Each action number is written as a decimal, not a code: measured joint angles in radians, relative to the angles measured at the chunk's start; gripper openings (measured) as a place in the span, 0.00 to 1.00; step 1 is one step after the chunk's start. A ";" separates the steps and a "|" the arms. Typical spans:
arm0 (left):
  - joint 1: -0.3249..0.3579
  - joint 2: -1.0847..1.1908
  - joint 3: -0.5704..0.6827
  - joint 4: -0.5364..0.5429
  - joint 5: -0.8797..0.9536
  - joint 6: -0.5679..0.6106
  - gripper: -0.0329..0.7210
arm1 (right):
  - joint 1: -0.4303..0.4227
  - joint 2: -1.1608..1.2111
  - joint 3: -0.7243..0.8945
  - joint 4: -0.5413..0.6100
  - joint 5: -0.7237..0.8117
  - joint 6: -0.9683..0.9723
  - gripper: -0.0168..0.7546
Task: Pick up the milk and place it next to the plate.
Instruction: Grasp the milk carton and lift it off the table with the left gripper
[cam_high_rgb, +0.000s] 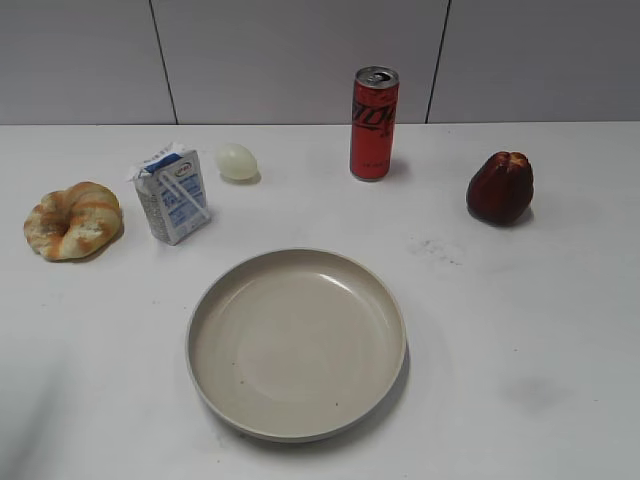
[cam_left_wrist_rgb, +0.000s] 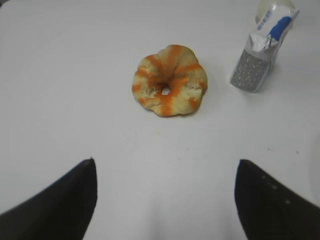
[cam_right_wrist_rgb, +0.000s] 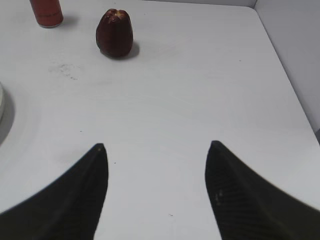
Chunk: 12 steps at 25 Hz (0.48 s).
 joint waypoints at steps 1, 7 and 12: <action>-0.019 0.069 -0.046 0.000 0.001 0.016 0.91 | 0.000 0.000 0.000 0.000 0.000 0.000 0.63; -0.181 0.493 -0.440 0.000 0.171 0.123 0.94 | 0.000 0.000 0.000 0.000 0.000 0.000 0.63; -0.229 0.784 -0.829 -0.039 0.415 0.166 0.95 | 0.000 0.000 0.000 0.000 0.000 0.000 0.63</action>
